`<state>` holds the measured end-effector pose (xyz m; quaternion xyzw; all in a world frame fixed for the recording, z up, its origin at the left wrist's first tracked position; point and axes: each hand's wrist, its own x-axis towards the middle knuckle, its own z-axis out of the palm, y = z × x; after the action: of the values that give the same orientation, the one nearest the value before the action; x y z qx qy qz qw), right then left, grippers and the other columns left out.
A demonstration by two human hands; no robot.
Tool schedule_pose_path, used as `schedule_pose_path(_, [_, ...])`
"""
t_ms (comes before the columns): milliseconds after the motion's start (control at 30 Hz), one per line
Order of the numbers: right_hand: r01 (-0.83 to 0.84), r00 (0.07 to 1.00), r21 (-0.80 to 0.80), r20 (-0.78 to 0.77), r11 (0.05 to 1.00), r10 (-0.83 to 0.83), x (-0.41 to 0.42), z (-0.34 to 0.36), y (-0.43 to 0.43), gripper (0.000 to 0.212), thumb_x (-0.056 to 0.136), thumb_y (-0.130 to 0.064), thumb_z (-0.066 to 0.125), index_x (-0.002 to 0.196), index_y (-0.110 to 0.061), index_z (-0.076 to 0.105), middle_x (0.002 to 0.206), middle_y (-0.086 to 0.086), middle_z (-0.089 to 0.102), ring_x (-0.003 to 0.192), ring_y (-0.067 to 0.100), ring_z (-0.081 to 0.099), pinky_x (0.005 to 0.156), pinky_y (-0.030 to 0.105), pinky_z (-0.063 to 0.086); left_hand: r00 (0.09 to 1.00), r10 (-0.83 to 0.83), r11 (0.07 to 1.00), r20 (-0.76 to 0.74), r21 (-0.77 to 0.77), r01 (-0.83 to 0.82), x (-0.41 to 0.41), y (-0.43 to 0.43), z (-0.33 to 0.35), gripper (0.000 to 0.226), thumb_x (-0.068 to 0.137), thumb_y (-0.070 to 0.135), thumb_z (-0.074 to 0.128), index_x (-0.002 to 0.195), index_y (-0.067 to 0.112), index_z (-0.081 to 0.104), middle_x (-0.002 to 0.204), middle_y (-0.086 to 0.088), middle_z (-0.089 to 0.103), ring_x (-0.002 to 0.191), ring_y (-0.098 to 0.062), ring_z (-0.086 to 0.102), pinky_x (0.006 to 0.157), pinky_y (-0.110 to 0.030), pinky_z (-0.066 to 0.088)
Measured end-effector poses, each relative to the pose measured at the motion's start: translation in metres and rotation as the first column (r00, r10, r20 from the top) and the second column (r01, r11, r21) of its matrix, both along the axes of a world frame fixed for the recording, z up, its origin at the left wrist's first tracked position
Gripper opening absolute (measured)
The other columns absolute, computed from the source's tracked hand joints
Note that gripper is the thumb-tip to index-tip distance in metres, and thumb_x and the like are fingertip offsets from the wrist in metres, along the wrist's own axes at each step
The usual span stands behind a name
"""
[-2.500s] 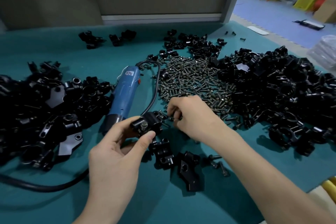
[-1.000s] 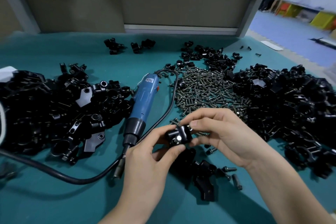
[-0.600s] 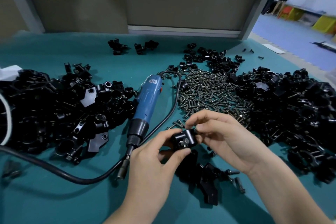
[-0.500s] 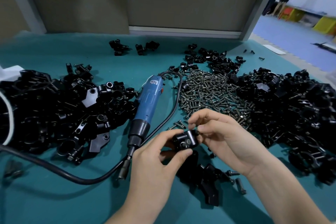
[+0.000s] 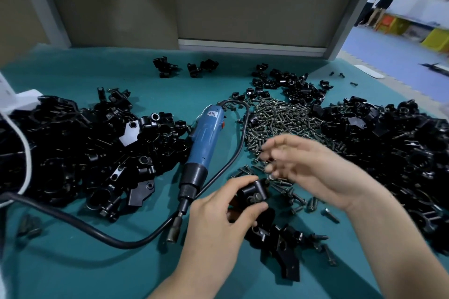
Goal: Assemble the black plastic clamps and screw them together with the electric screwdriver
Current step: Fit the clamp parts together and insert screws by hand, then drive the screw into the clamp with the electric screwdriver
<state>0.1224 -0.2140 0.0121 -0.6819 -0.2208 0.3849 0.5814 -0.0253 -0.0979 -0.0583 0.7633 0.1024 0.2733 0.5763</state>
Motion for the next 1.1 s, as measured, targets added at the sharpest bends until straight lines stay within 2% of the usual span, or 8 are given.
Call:
schedule_pose_path(167, [-0.029, 0.947, -0.383, 0.286, 0.923, 0.148, 0.015, 0.006, 0.073, 0.061, 0.074, -0.057, 0.068, 0.105, -0.006, 0.062, 0.086, 0.01, 0.072, 0.071, 0.016, 0.073, 0.073, 0.027, 0.059, 0.999, 0.049, 0.994, 0.019, 0.098, -0.05, 0.001, -0.002, 0.002, 0.029, 0.07, 0.04, 0.072, 0.099, 0.044, 0.067, 0.093, 0.026, 0.066, 0.06, 0.003, 0.066, 0.062, -0.015, 0.054])
schedule_pose_path(367, [0.014, 0.934, -0.551, 0.304, 0.834, 0.185, 0.012, -0.02, 0.14, 0.057, 0.07, -0.053, 0.077, 0.1, -0.009, 0.057, 0.071, 0.01, 0.064, 0.037, 0.016, 0.054, 0.04, 0.022, 0.042, 0.993, 0.115, 0.982, -0.009, 0.153, -0.112, 0.004, 0.001, -0.005, 0.039, 0.069, 0.006, 0.084, 0.103, 0.02, 0.073, 0.077, 0.019, 0.068, 0.064, 0.005, 0.066, 0.062, -0.011, 0.053])
schedule_pose_path(500, [0.05, 0.994, -0.4, 0.113, 0.915, -0.004, 0.016, -0.028, 0.144, 0.037, 0.074, -0.028, 0.076, 0.093, -0.009, 0.051, 0.069, 0.009, 0.061, 0.032, 0.012, 0.05, 0.036, 0.018, 0.041, 0.992, 0.122, 0.977, -0.017, 0.181, -0.117, 0.002, 0.0, -0.004, 0.04, 0.068, 0.007, 0.085, 0.105, 0.016, 0.074, 0.082, 0.018, 0.068, 0.065, 0.004, 0.067, 0.064, -0.013, 0.055])
schedule_pose_path(667, [0.25, 0.952, -0.03, -0.172, 0.968, -0.252, 0.037, 0.009, 0.127, 0.033, 0.074, -0.034, 0.07, 0.092, -0.013, 0.052, 0.057, 0.002, 0.064, 0.044, 0.009, 0.056, 0.046, 0.014, 0.044, 0.994, 0.097, 0.991, -0.046, 0.097, -0.092, 0.0, 0.0, 0.0, 0.036, 0.07, 0.016, 0.083, 0.102, 0.028, 0.072, 0.077, 0.021, 0.069, 0.063, 0.002, 0.068, 0.065, -0.02, 0.057])
schedule_pose_path(733, [0.382, 0.88, 0.22, -0.385, 0.898, -0.28, 0.043, 0.031, 0.114, 0.04, 0.072, -0.03, 0.072, 0.098, -0.009, 0.049, 0.075, 0.011, 0.064, 0.048, 0.015, 0.061, 0.052, 0.023, 0.052, 0.992, 0.109, 0.991, -0.056, 0.079, -0.104, -0.001, 0.001, 0.001, 0.034, 0.071, 0.019, 0.082, 0.098, 0.036, 0.07, 0.083, 0.025, 0.068, 0.063, 0.002, 0.067, 0.064, -0.019, 0.057])
schedule_pose_path(833, [0.476, 0.791, 0.598, -0.612, 0.645, -0.016, 0.044, 0.052, 0.097, 0.053, 0.072, -0.011, 0.07, 0.118, -0.01, 0.044, 0.111, 0.027, 0.056, 0.072, 0.03, 0.068, 0.056, 0.034, 0.059, 0.983, 0.177, 0.981, -0.058, 0.095, -0.171, 0.0, 0.007, 0.005, 0.037, 0.071, 0.019, 0.081, 0.094, 0.045, 0.068, 0.078, 0.027, 0.068, 0.062, 0.004, 0.066, 0.062, -0.01, 0.053])
schedule_pose_path(933, [0.435, 0.833, 0.759, -0.543, 0.485, 0.103, 0.041, 0.057, 0.086, 0.047, 0.078, -0.003, 0.059, 0.123, -0.005, 0.045, 0.102, 0.018, 0.066, 0.067, 0.024, 0.067, 0.048, 0.027, 0.056, 0.972, 0.231, 0.97, -0.048, 0.089, -0.226, 0.004, 0.017, 0.009, 0.035, 0.071, 0.02, 0.081, 0.102, 0.034, 0.072, 0.076, 0.019, 0.07, 0.062, 0.003, 0.067, 0.059, -0.004, 0.048])
schedule_pose_path(1100, [0.329, 0.918, 0.821, -0.393, 0.467, 0.044, 0.041, 0.062, 0.076, 0.033, 0.087, -0.029, 0.059, 0.114, -0.011, 0.053, 0.095, 0.0, 0.064, 0.055, 0.008, 0.055, 0.046, 0.018, 0.046, 0.956, 0.29, 0.944, -0.047, 0.18, -0.277, 0.002, 0.026, 0.014, 0.04, 0.07, 0.028, 0.079, 0.107, 0.037, 0.067, 0.068, 0.015, 0.068, 0.048, 0.006, 0.059, 0.053, 0.001, 0.038])
